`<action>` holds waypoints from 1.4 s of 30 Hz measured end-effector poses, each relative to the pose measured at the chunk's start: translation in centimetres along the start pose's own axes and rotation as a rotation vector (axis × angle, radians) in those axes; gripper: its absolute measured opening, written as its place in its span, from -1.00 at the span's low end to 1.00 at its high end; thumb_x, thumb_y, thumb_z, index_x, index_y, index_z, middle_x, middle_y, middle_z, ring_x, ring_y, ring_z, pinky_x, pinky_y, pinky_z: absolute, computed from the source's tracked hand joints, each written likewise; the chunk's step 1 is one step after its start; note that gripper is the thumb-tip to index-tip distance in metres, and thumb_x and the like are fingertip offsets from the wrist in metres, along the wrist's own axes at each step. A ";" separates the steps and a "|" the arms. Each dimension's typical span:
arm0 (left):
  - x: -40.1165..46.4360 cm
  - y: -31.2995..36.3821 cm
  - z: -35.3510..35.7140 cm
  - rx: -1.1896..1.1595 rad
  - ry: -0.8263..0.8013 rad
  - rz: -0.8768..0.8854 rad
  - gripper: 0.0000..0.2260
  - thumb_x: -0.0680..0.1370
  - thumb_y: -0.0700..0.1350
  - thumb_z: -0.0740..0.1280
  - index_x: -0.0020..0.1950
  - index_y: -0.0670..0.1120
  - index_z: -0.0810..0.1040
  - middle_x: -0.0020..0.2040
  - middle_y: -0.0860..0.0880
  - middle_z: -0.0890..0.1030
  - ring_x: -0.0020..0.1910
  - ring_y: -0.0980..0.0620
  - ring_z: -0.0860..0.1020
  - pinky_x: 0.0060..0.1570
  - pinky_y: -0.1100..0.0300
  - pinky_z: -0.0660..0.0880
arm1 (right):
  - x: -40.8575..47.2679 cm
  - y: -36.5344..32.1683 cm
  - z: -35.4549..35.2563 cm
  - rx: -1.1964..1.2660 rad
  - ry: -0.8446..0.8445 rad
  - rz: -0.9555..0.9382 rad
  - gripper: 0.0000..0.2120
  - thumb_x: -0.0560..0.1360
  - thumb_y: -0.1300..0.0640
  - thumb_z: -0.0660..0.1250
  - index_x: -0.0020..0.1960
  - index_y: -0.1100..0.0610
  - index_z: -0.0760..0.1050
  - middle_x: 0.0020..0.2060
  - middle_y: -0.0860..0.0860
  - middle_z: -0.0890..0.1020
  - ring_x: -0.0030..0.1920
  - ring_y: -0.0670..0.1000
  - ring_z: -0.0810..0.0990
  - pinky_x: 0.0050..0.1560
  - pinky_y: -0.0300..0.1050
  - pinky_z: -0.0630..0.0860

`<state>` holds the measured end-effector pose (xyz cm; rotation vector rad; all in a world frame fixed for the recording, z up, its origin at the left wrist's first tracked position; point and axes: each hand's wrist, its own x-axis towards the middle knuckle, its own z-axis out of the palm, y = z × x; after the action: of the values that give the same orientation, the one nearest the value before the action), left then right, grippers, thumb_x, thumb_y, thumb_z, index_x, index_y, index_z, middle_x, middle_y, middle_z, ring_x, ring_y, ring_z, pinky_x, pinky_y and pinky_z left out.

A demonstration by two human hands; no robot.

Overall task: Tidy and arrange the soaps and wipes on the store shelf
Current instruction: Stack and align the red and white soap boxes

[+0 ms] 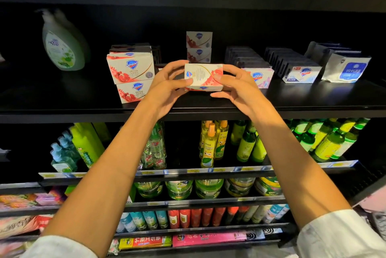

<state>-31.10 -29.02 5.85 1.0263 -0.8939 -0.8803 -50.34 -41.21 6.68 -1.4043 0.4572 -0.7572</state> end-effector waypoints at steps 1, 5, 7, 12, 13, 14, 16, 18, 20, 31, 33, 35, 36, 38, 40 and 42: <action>0.0 0.0 0.0 0.003 -0.004 -0.007 -0.53 0.56 -0.37 0.42 0.44 -0.08 0.50 0.35 -0.14 0.60 0.36 -0.06 0.58 0.20 0.00 0.63 | 0.0 0.1 -0.1 -0.002 0.006 -0.009 -0.60 0.59 0.26 0.43 0.41 0.17 0.50 0.16 0.20 0.71 0.17 0.19 0.71 0.01 0.02 0.71; 0.1 0.1 0.2 -0.029 0.015 -0.054 -0.59 0.59 -0.26 0.42 0.44 -0.11 0.50 0.29 -0.16 0.65 0.33 -0.12 0.60 0.22 -0.15 0.62 | 0.1 0.4 -0.4 -0.031 0.012 -0.049 -0.56 0.57 0.32 0.43 0.42 0.14 0.49 0.18 0.20 0.70 0.21 0.17 0.70 0.12 0.08 0.69; 0.1 0.1 0.4 -0.043 0.038 -0.082 -0.64 0.62 -0.19 0.41 0.42 -0.15 0.52 0.27 -0.18 0.66 0.33 -0.15 0.60 0.19 -0.20 0.62 | 0.1 0.5 -0.5 -0.035 0.011 -0.069 -0.54 0.56 0.36 0.43 0.43 0.15 0.47 0.21 0.20 0.69 0.25 0.16 0.68 0.19 0.15 0.66; -0.1 0.2 0.8 -0.013 0.039 -0.084 -0.73 0.68 -0.11 0.34 0.35 -0.17 0.55 0.25 -0.21 0.67 0.28 -0.14 0.63 0.23 -0.17 0.62 | -0.1 0.4 -0.3 -0.070 0.004 -0.093 -0.52 0.54 0.39 0.44 0.41 0.17 0.48 0.22 0.21 0.67 0.30 0.13 0.65 0.25 0.25 0.61; 0.0 0.2 0.7 -0.009 0.044 -0.080 -0.74 0.67 -0.11 0.34 0.34 -0.17 0.55 0.25 -0.20 0.67 0.28 -0.14 0.63 0.24 -0.16 0.61 | -0.1 0.4 -0.2 -0.083 0.004 -0.097 -0.53 0.54 0.38 0.44 0.41 0.16 0.48 0.22 0.20 0.67 0.30 0.11 0.65 0.25 0.24 0.62; 0.0 0.2 0.6 -0.009 0.044 -0.077 -0.75 0.67 -0.12 0.35 0.32 -0.16 0.56 0.25 -0.21 0.67 0.28 -0.14 0.63 0.25 -0.17 0.60 | -0.2 0.3 -0.1 -0.092 0.003 -0.101 -0.53 0.54 0.38 0.44 0.41 0.16 0.48 0.23 0.19 0.67 0.30 0.10 0.65 0.25 0.24 0.62; 0.1 0.2 0.4 -0.012 0.037 -0.070 -0.78 0.66 -0.13 0.36 0.29 -0.15 0.57 0.25 -0.21 0.67 0.29 -0.16 0.63 0.27 -0.19 0.59 | -0.3 0.3 0.0 -0.092 0.000 -0.103 -0.53 0.55 0.37 0.43 0.42 0.14 0.48 0.22 0.16 0.68 0.29 0.08 0.65 0.26 0.22 0.62; 0.2 0.1 0.3 -0.007 0.038 -0.064 -0.78 0.65 -0.14 0.38 0.28 -0.14 0.58 0.25 -0.21 0.67 0.28 -0.17 0.64 0.29 -0.19 0.57 | -0.3 0.2 0.2 -0.081 -0.010 -0.095 -0.53 0.57 0.33 0.43 0.44 0.10 0.47 0.22 0.16 0.68 0.28 0.10 0.66 0.26 0.18 0.62; 0.2 0.1 0.2 -0.009 0.048 -0.057 -0.76 0.64 -0.17 0.38 0.30 -0.17 0.56 0.25 -0.20 0.67 0.27 -0.16 0.64 0.30 -0.18 0.57 | -0.2 0.1 0.3 -0.052 -0.003 -0.076 -0.56 0.60 0.25 0.42 0.45 0.06 0.47 0.21 0.14 0.69 0.26 0.12 0.67 0.25 0.14 0.63; 0.0 0.1 0.0 -0.006 -0.018 -0.002 -0.73 0.60 -0.26 0.38 0.31 -0.16 0.56 0.34 -0.27 0.58 0.31 -0.18 0.61 0.18 0.04 0.59 | 0.0 0.0 0.6 -0.014 0.041 -0.020 -0.74 0.66 0.12 0.36 0.28 0.24 0.59 0.14 0.18 0.72 0.21 0.12 0.70 0.27 0.15 0.62; 0.0 0.1 -0.1 0.002 -0.031 0.005 -0.69 0.58 -0.24 0.39 0.33 -0.16 0.56 0.38 -0.27 0.55 0.35 -0.20 0.57 0.24 -0.03 0.59 | 0.1 0.2 0.4 -0.018 0.050 -0.032 -0.78 0.64 0.16 0.38 0.23 0.24 0.61 0.13 0.19 0.72 0.21 0.12 0.70 0.28 0.18 0.61; -0.1 0.2 0.0 0.004 -0.022 -0.002 -0.68 0.60 -0.19 0.39 0.36 -0.15 0.56 0.38 -0.22 0.55 0.37 -0.19 0.55 0.28 -0.11 0.59 | 0.2 0.4 0.3 -0.028 0.050 -0.051 -0.76 0.62 0.20 0.40 0.25 0.27 0.61 0.14 0.21 0.71 0.22 0.14 0.69 0.31 0.21 0.58; -0.2 0.3 0.1 -0.002 -0.009 -0.012 -0.68 0.62 -0.17 0.39 0.37 -0.15 0.56 0.36 -0.20 0.57 0.36 -0.17 0.57 0.27 -0.14 0.59 | 0.2 0.5 0.2 -0.033 0.049 -0.061 -0.75 0.61 0.21 0.41 0.27 0.27 0.60 0.15 0.22 0.70 0.23 0.15 0.69 0.32 0.22 0.57; -0.2 0.4 0.3 -0.017 0.019 -0.038 -0.68 0.63 -0.13 0.39 0.38 -0.16 0.56 0.31 -0.18 0.60 0.31 -0.17 0.60 0.23 -0.16 0.61 | 0.2 0.6 0.1 -0.040 0.045 -0.088 -0.73 0.60 0.23 0.42 0.28 0.27 0.60 0.17 0.23 0.69 0.25 0.16 0.67 0.32 0.22 0.57; -0.2 0.3 0.5 -0.023 0.028 -0.068 -0.67 0.63 -0.11 0.41 0.37 -0.18 0.56 0.32 -0.21 0.59 0.29 -0.19 0.61 0.22 -0.16 0.62 | 0.2 0.7 -0.1 -0.033 0.046 -0.123 -0.72 0.59 0.25 0.43 0.28 0.29 0.60 0.18 0.26 0.68 0.27 0.18 0.66 0.33 0.24 0.56; -0.1 0.3 0.6 -0.013 0.030 -0.071 -0.70 0.62 -0.14 0.43 0.33 -0.20 0.59 0.32 -0.24 0.58 0.29 -0.20 0.62 0.20 -0.12 0.63 | 0.2 0.8 -0.2 -0.036 0.048 -0.145 -0.71 0.58 0.27 0.44 0.28 0.31 0.59 0.19 0.28 0.66 0.29 0.19 0.64 0.35 0.25 0.55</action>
<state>-31.64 -29.01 6.22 1.0627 -0.8290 -0.9270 -50.14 -41.52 5.86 -1.4666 0.4103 -0.9058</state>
